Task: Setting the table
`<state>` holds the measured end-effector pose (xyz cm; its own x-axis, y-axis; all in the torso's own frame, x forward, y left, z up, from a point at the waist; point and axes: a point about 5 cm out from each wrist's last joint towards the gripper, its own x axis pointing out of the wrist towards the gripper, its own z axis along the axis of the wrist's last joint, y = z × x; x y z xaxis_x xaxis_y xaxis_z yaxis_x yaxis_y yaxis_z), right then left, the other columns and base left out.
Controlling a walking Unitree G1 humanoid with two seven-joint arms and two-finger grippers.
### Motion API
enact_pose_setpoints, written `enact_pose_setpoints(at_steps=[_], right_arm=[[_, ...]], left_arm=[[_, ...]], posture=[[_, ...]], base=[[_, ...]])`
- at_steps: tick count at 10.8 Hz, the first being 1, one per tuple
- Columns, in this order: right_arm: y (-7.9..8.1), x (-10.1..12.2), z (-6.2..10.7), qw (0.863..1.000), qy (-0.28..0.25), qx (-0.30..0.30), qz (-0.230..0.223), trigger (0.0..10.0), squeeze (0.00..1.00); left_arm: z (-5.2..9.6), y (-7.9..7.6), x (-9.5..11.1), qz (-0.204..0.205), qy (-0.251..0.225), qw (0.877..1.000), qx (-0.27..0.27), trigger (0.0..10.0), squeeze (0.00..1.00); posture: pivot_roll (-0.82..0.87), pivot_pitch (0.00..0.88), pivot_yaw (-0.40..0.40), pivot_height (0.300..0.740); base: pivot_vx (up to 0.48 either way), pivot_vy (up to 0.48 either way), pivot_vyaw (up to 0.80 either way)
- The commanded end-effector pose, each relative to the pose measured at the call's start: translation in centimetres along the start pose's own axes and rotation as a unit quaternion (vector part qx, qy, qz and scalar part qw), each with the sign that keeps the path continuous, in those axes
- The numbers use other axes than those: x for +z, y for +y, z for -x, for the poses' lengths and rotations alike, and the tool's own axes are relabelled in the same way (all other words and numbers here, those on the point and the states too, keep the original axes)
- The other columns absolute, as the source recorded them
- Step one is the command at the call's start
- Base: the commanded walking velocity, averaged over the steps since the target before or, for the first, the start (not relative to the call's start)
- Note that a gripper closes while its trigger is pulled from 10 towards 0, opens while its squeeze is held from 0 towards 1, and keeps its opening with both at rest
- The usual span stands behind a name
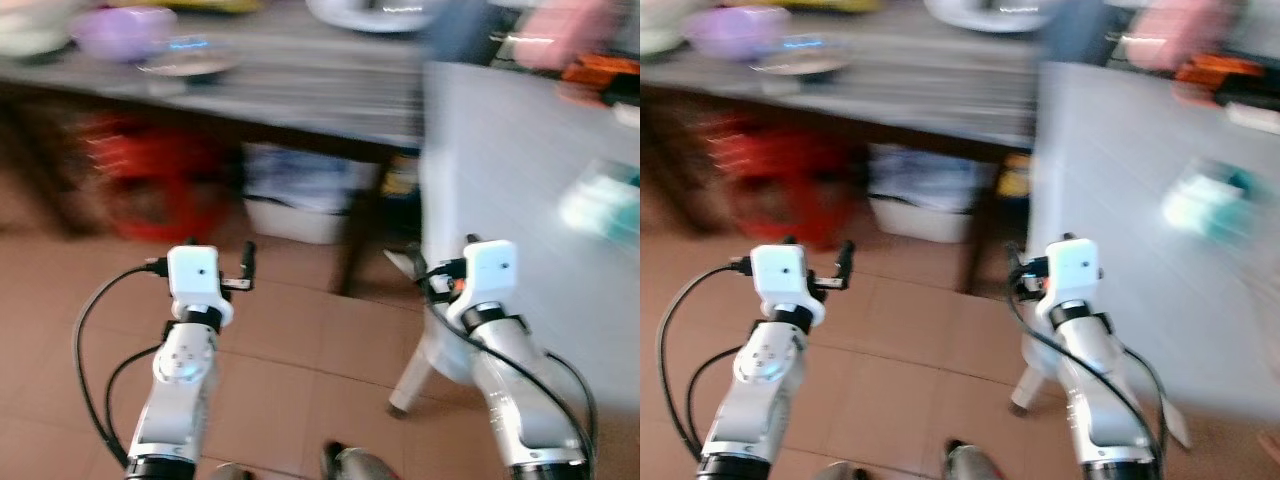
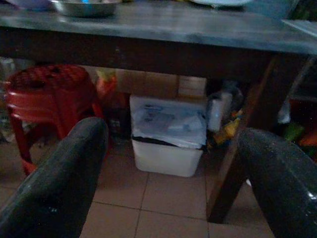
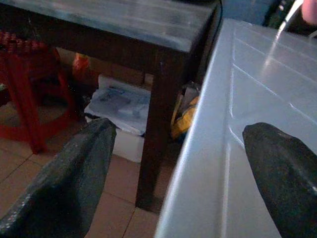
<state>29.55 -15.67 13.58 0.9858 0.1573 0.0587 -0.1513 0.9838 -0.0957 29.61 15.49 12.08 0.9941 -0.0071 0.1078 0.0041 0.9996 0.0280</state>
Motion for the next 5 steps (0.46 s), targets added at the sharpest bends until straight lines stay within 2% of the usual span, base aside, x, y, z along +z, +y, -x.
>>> enact_pose_setpoints(at_steps=[1,4,5], right_arm=[[-0.1,-0.1,0.1,1.0,0.002,-0.003,0.001,10.0,0.0],[-0.2,1.1,0.6,0.999,-0.027,-0.008,0.02,10.0,0.0],[-0.3,2.2,0.9,0.998,-0.05,-0.012,0.033,10.0,0.0]], left_arm=[[0.3,0.3,-0.3,0.001,0.007,1.0,0.008,10.0,0.0],[0.3,0.2,0.7,0.007,-0.016,1.0,0.012,10.0,0.0],[0.8,-0.1,1.7,0.001,-0.033,0.999,0.001,10.0,0.0]], posture=[[-0.05,0.215,-0.038,0.74],[-0.05,0.222,-0.038,0.74],[-0.06,0.224,-0.035,0.74]], base=[[0.0,0.0,-0.64],[0.0,0.0,0.0],[0.0,0.0,0.0]])
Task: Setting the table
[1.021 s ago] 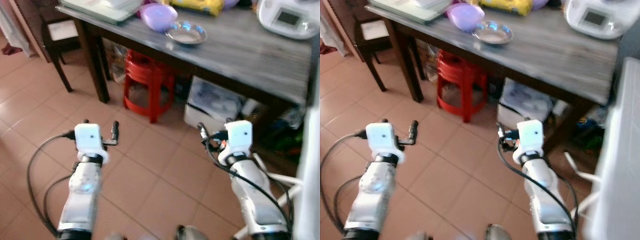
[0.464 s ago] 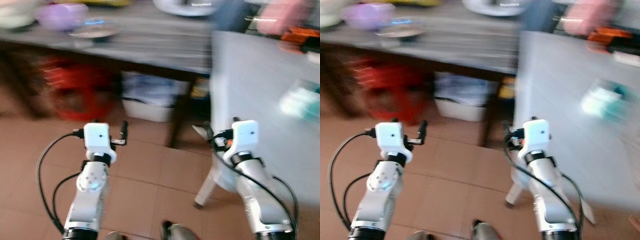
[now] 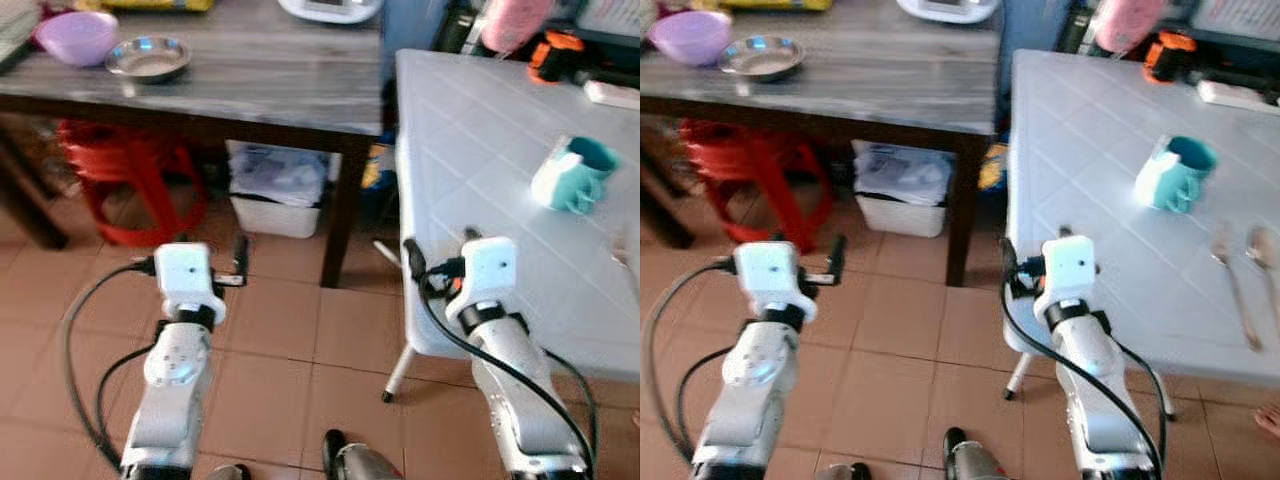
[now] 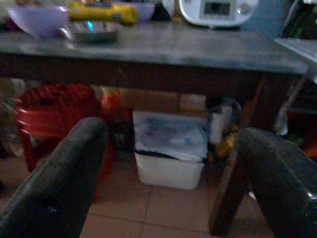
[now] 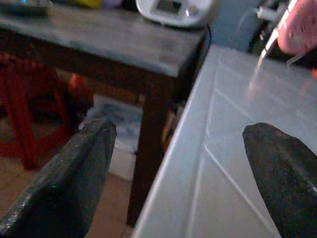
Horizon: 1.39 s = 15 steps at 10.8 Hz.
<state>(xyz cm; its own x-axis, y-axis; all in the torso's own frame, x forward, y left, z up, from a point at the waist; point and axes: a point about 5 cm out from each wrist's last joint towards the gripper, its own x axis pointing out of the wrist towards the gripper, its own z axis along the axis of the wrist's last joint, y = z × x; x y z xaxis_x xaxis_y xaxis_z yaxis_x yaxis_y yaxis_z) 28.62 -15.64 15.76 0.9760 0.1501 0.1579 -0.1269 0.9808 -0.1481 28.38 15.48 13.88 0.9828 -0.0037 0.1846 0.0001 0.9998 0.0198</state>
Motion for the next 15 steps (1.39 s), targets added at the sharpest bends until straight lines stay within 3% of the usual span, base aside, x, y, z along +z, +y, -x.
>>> enact_pose_setpoints(at_steps=[1,4,7,15], right_arm=[[-0.3,0.4,0.3,1.0,-0.006,-0.005,0.007,10.0,0.0],[-0.5,-0.1,1.2,1.0,0.016,-0.016,-0.005,10.0,0.0],[-0.6,-0.2,1.6,1.0,0.023,-0.015,-0.001,10.0,0.0],[-0.5,0.2,1.1,1.0,0.019,-0.01,-0.003,10.0,0.0]], left_arm=[[0.4,-0.3,0.2,-0.001,0.003,1.0,-0.008,10.0,0.0],[2.0,0.1,-0.5,-0.008,0.028,1.0,-0.012,10.0,0.0],[1.8,0.1,-0.1,-0.002,0.033,0.999,-0.015,10.0,0.0],[1.2,0.6,0.1,-0.004,0.034,0.999,-0.008,10.0,0.0]], posture=[[-0.06,0.224,-0.035,0.74],[-0.05,0.234,-0.019,0.74],[-0.06,0.243,-0.019,0.74],[-0.06,0.234,-0.017,0.74]], base=[[0.0,0.0,0.0],[0.0,0.0,-0.27],[0.0,0.0,-0.7],[0.0,-0.157,0.0]])
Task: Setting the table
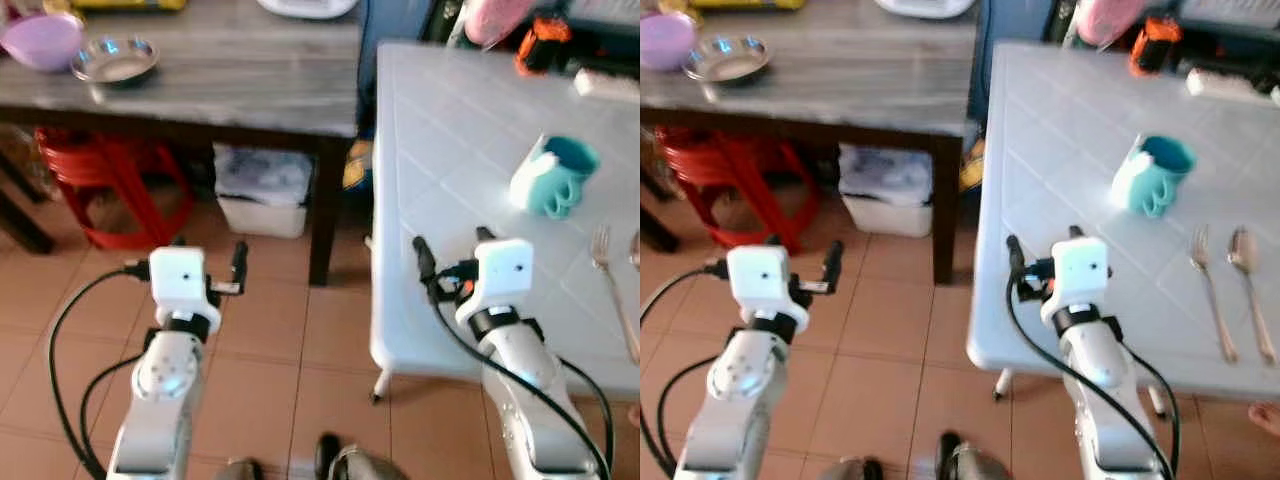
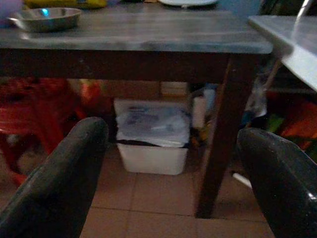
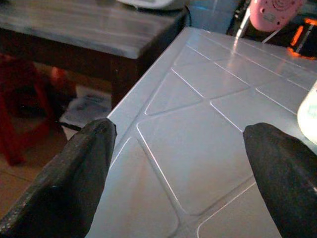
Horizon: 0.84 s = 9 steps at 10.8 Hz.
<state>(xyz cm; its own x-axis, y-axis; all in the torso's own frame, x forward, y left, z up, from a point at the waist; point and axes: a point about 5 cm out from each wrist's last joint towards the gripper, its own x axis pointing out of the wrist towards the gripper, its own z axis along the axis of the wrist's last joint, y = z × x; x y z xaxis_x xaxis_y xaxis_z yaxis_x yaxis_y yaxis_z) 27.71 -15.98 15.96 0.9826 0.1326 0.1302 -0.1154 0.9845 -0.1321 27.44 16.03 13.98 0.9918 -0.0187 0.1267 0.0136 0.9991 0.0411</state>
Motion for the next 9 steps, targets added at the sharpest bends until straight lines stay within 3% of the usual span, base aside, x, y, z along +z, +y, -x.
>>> enact_pose_setpoints(at_steps=[1,9], right_arm=[[-0.17,-0.13,0.14,1.0,0.003,-0.003,0.003,10.0,0.0],[0.12,0.11,-0.27,1.0,-0.003,0.003,0.001,10.0,0.0]], left_arm=[[0.18,0.15,-0.14,0.004,0.005,1.0,0.001,10.0,0.0],[-0.01,0.66,-0.06,-0.003,0.005,1.0,0.004,10.0,0.0]], posture=[[-0.05,0.232,-0.018,0.74],[-0.05,0.222,-0.02,0.74]], base=[[0.0,-0.24,0.0],[0.0,-0.063,0.0]])
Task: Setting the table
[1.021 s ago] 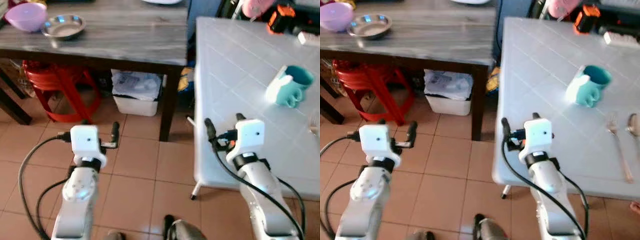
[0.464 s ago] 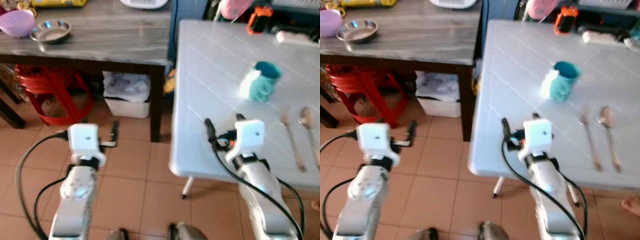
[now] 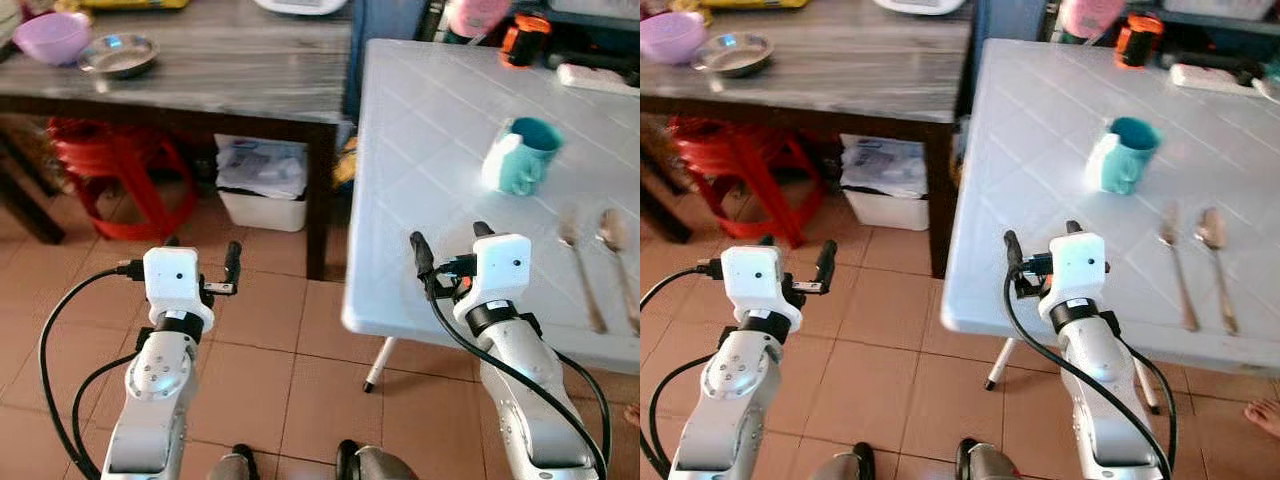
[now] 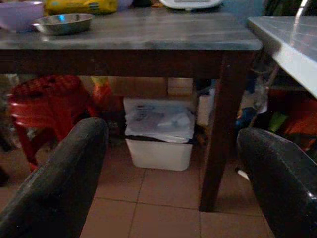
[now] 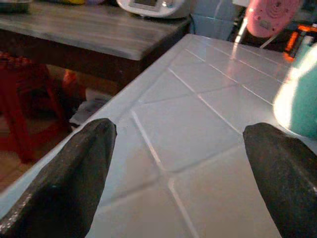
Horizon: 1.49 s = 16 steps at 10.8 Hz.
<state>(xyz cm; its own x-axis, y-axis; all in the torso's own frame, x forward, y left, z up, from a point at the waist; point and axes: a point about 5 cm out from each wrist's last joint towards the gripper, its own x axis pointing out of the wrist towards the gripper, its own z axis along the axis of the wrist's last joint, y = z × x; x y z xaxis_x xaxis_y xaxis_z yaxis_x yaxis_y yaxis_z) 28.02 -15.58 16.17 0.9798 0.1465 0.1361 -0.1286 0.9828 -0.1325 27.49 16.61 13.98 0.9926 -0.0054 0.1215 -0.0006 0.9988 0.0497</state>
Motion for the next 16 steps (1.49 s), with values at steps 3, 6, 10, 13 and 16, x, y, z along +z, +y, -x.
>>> enact_pose_setpoints(at_steps=[3,6,10,13,16], right_arm=[[-0.26,-0.2,0.12,1.0,0.002,-0.005,0.002,10.0,0.0],[-0.21,-0.28,0.18,1.0,0.004,-0.005,0.002,10.0,0.0],[-0.14,-0.2,0.25,1.0,0.003,-0.006,-0.001,10.0,0.0],[-0.22,-0.13,0.39,1.0,0.002,-0.009,-0.003,10.0,0.0],[-0.24,-0.07,0.4,1.0,0.0,-0.01,-0.003,10.0,0.0]], left_arm=[[-0.11,0.04,0.08,0.005,0.0,1.0,-0.005,10.0,0.0],[-0.07,0.21,0.04,0.006,0.001,1.0,-0.003,10.0,0.0],[-0.22,0.4,0.04,0.003,0.002,1.0,-0.002,10.0,0.0],[-0.31,0.4,0.02,0.001,0.003,1.0,-0.002,10.0,0.0],[-0.47,0.39,0.05,0.001,-0.001,1.0,-0.001,10.0,0.0]], posture=[[-0.05,0.225,-0.021,0.74],[-0.05,0.229,-0.02,0.74],[-0.05,0.229,-0.017,0.74],[-0.05,0.229,-0.016,0.74],[-0.06,0.228,-0.014,0.74]], base=[[0.0,-0.296,0.0],[0.0,-0.321,0.0],[0.0,-0.322,0.0],[0.0,-0.336,0.0],[0.0,-0.333,-0.53]])
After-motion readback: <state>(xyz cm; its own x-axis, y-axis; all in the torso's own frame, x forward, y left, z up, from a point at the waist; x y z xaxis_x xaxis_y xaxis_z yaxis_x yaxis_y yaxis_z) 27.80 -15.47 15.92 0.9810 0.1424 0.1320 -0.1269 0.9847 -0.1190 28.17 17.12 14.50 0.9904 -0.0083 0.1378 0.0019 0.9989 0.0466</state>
